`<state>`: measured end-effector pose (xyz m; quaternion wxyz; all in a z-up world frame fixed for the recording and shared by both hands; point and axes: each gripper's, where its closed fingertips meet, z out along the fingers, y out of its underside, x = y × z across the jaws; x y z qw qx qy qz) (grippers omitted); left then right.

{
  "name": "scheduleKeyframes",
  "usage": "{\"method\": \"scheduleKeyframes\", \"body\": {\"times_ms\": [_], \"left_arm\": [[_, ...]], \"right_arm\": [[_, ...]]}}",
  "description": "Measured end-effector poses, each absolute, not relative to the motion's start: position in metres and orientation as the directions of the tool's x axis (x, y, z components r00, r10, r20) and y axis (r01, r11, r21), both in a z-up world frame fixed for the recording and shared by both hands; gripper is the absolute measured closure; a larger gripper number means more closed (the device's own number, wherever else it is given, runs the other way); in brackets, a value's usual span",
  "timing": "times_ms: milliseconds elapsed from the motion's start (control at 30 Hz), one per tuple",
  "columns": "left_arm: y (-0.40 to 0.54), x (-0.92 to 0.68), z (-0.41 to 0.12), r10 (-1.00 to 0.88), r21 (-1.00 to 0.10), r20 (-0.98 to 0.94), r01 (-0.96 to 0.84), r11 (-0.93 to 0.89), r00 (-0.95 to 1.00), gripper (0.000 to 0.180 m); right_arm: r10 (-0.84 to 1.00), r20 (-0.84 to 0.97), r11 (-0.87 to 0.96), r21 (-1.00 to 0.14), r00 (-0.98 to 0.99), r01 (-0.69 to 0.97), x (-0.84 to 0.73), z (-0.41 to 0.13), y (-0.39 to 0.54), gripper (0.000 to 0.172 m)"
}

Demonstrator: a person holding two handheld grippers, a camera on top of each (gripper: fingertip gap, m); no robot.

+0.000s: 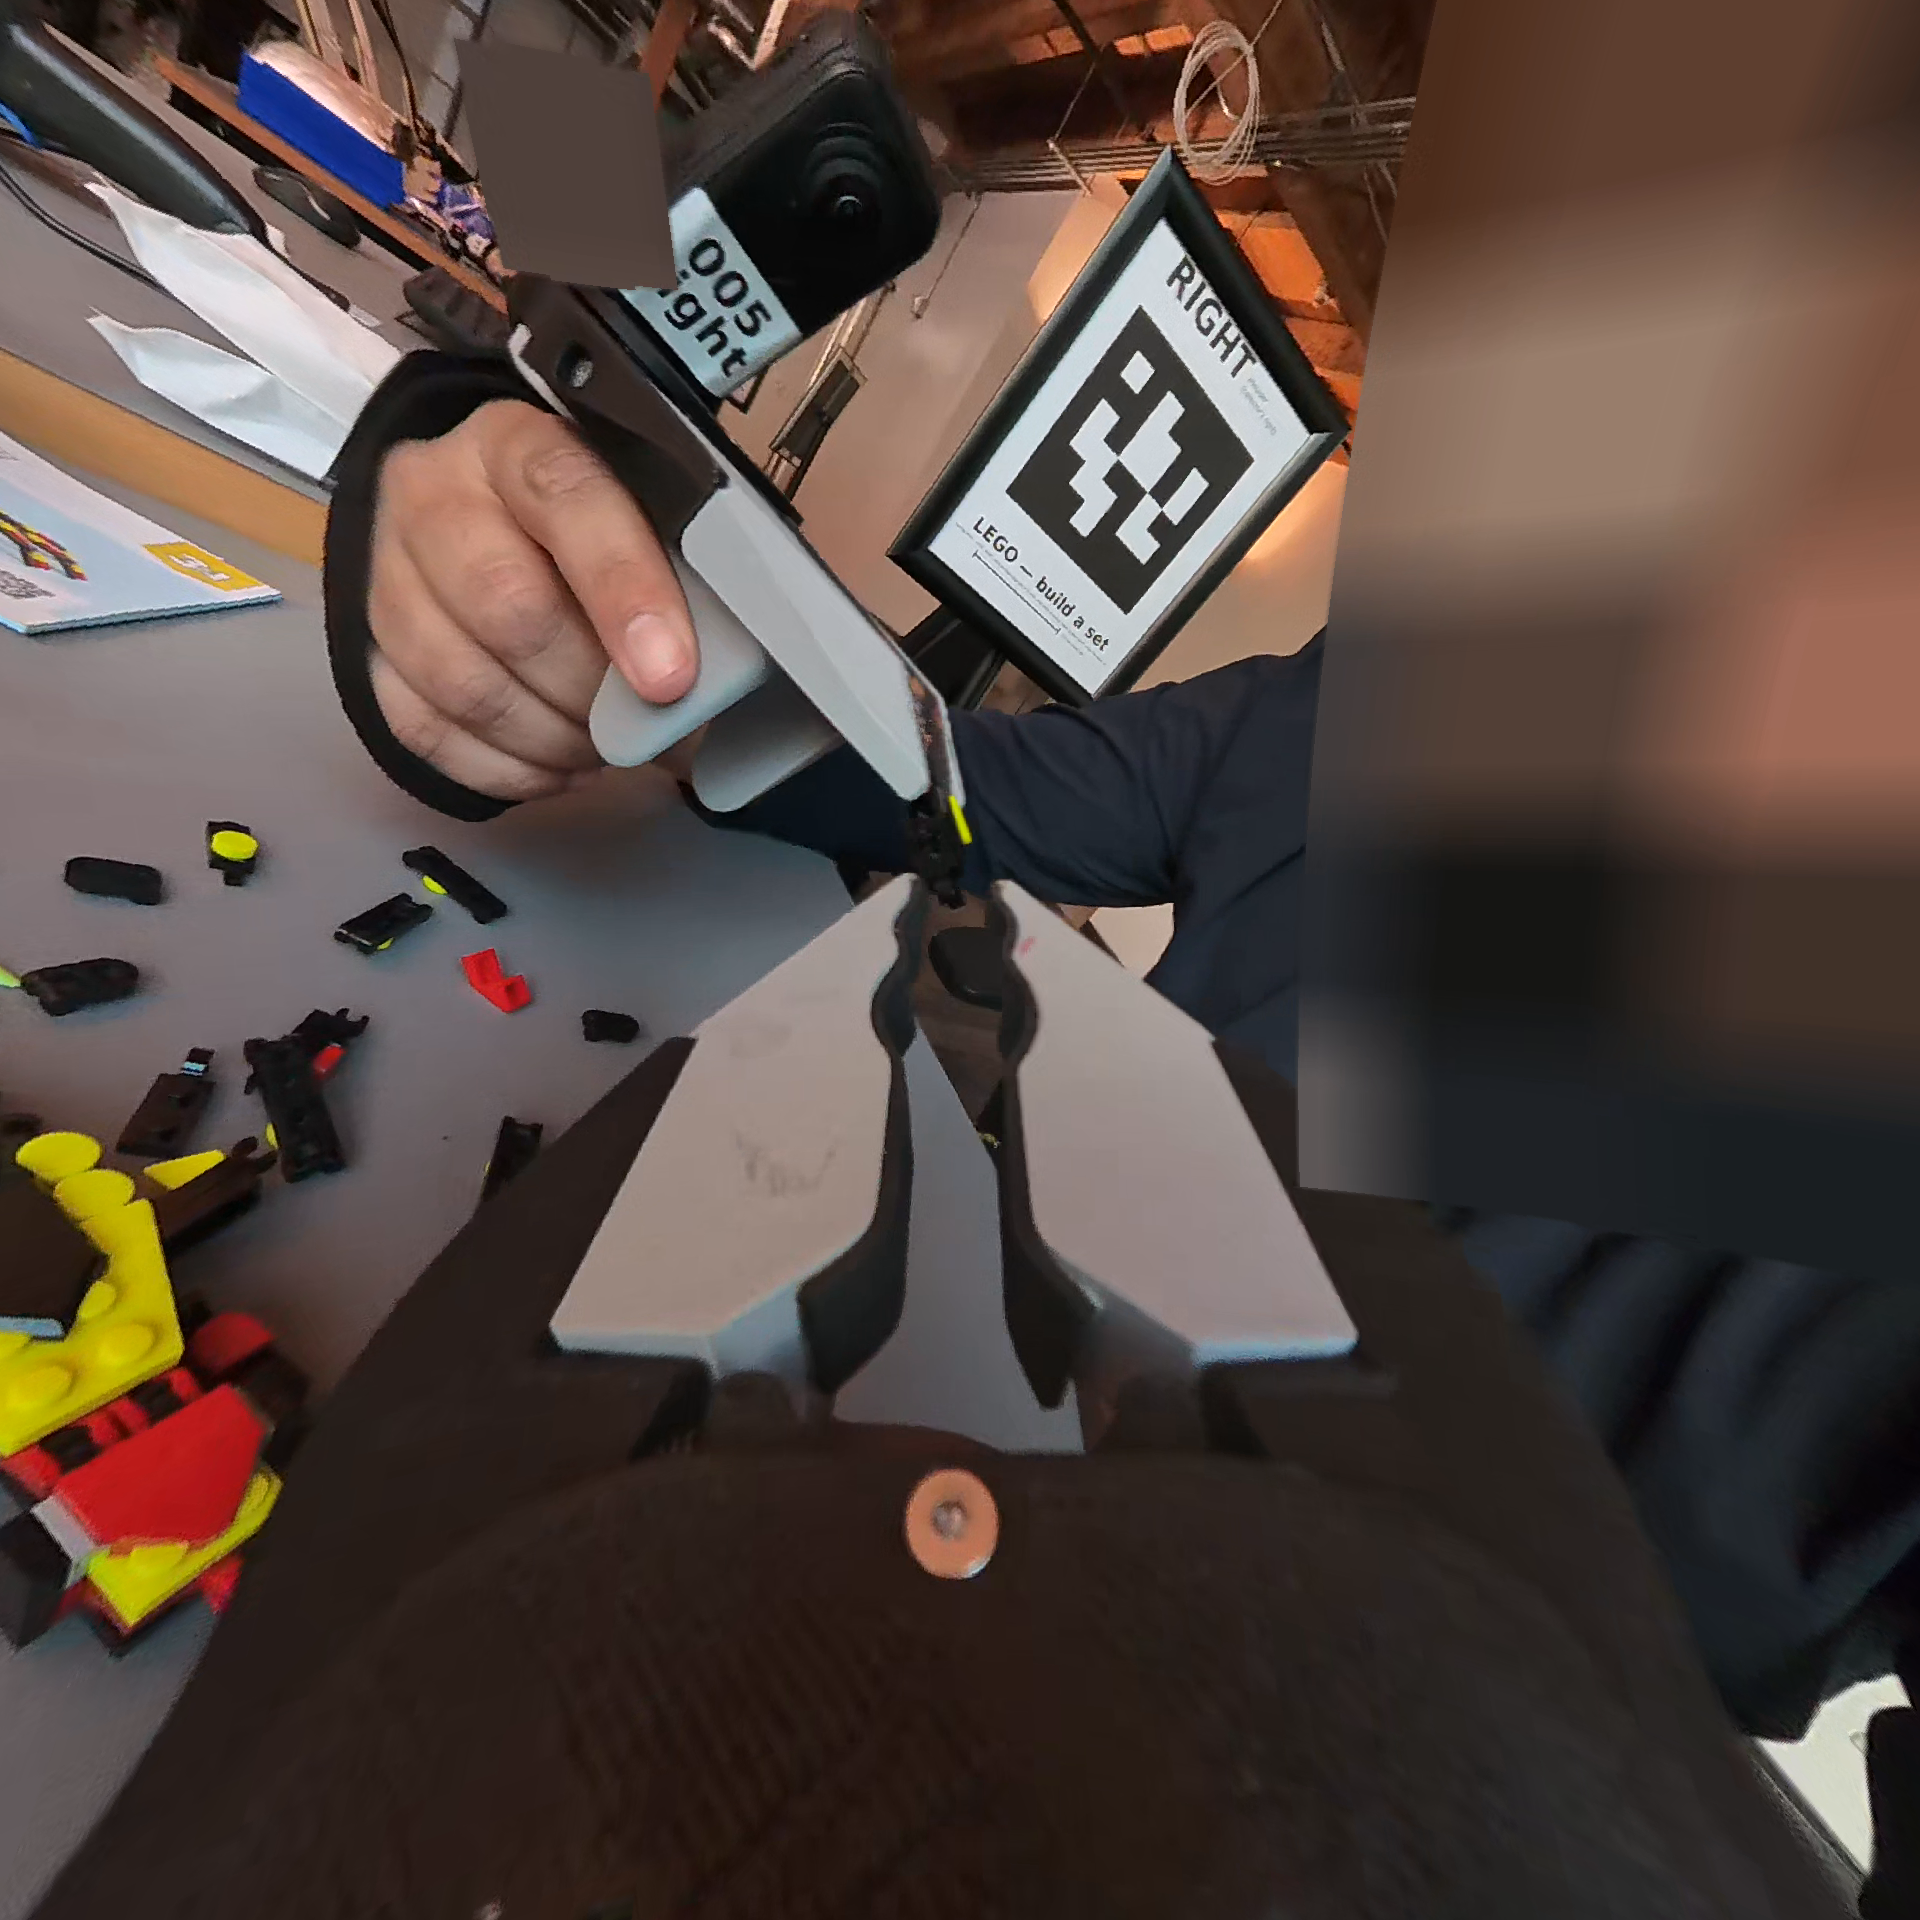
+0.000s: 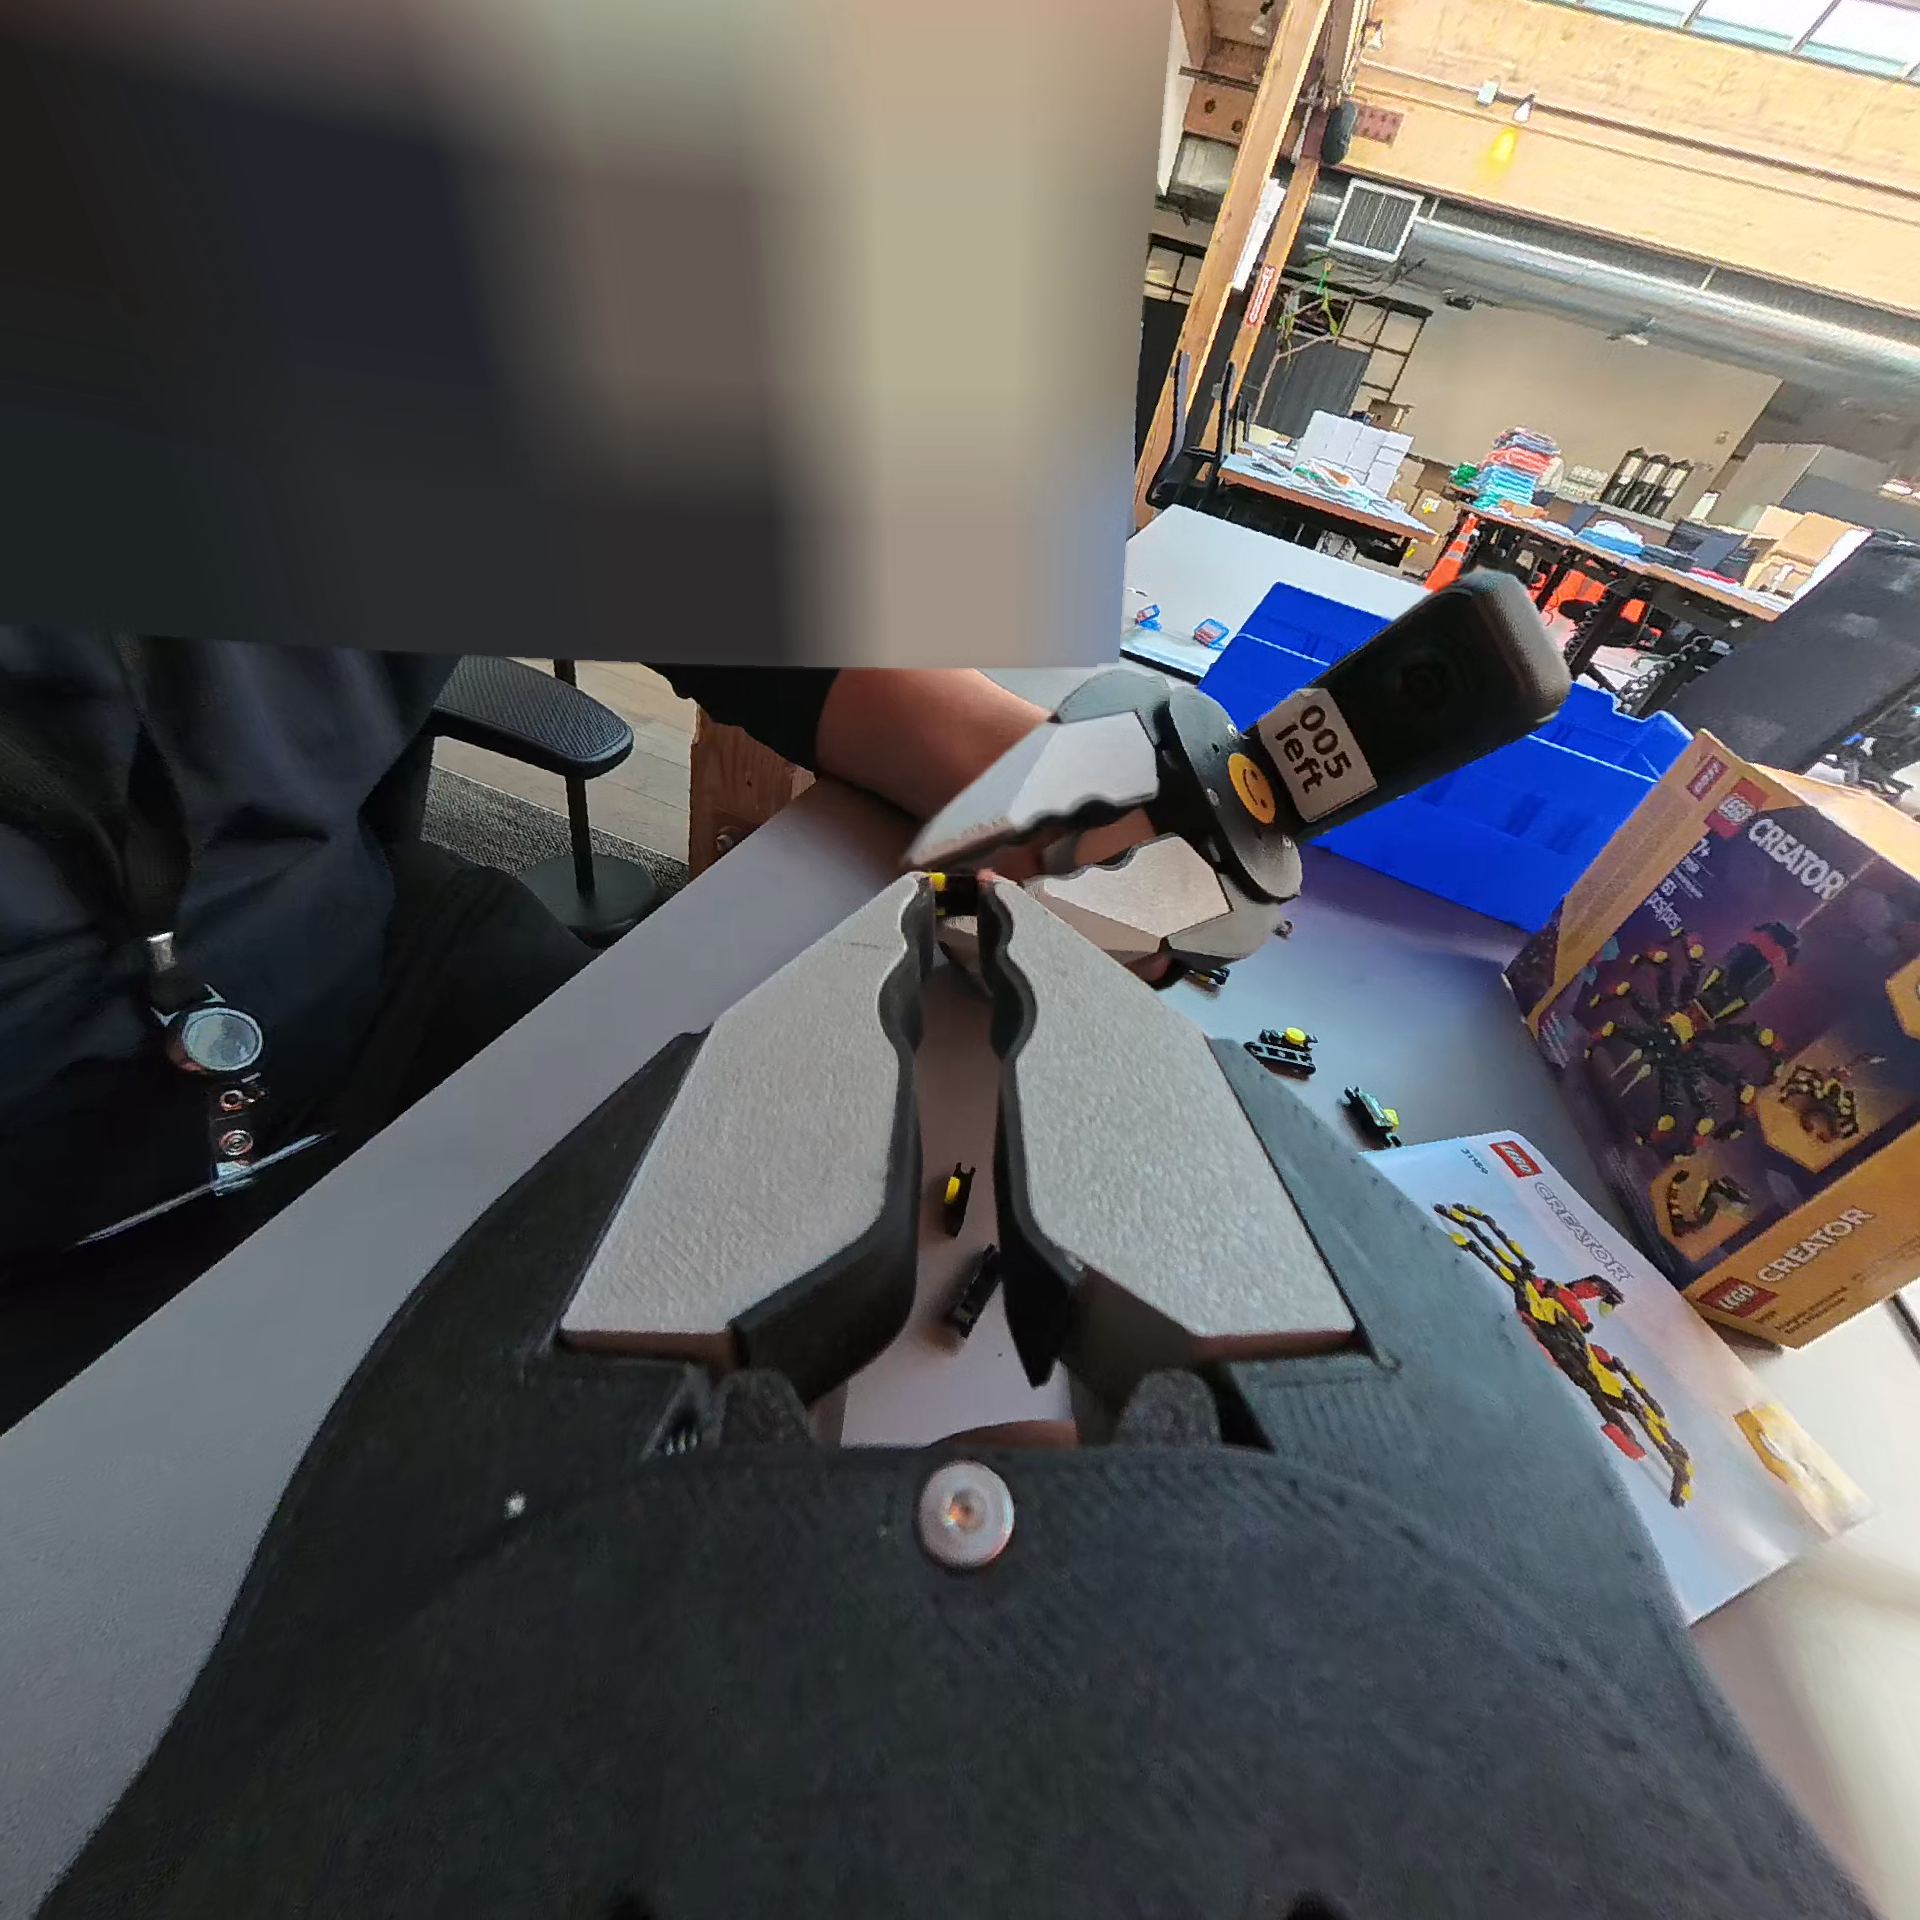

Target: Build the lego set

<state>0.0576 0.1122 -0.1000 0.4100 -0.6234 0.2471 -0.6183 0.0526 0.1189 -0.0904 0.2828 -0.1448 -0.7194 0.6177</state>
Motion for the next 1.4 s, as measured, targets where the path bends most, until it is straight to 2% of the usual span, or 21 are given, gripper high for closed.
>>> {"method": "scheduleKeyframes", "body": {"times_ms": [100,267,400,767,1133,1267,1400], "left_arm": [[0.115,0.057,-0.106,-0.803,-0.810,0.581,0.188,-0.556,0.132,0.178],[0.140,0.044,-0.111,-0.785,-0.846,0.533,0.217,-0.487,0.317,0.180],[0.152,0.032,-0.110,-0.757,-0.853,0.521,0.253,-0.456,0.395,0.180],[0.162,0.018,-0.105,-0.713,-0.826,0.561,0.338,-0.451,0.420,0.180],[0.168,0.015,-0.103,-0.683,-0.801,0.594,0.391,-0.454,0.425,0.180],[0.169,0.016,-0.107,-0.669,-0.779,0.622,0.404,-0.479,0.406,0.180],[0.169,0.018,-0.106,-0.672,-0.776,0.625,0.408,-0.481,0.397,0.180]], "right_arm": [[0.563,0.231,0.204,-0.969,-0.794,-0.137,0.051,-0.092,0.119,0.167],[0.669,0.257,0.234,-0.963,-0.697,-0.131,0.035,-0.091,0.138,0.165],[0.706,0.279,0.254,-0.958,-0.651,-0.135,0.029,-0.092,0.146,0.157],[0.762,0.434,0.401,-0.899,-0.480,-0.176,0.018,-0.089,0.164,0.159],[0.714,0.645,0.609,-0.764,-0.272,-0.212,0.010,-0.084,0.169,0.161],[0.683,0.686,0.658,-0.727,-0.251,-0.197,0.008,-0.088,0.169,0.163],[0.688,0.673,0.642,-0.739,-0.271,-0.205,0.010,-0.088,0.169,0.164]]}}
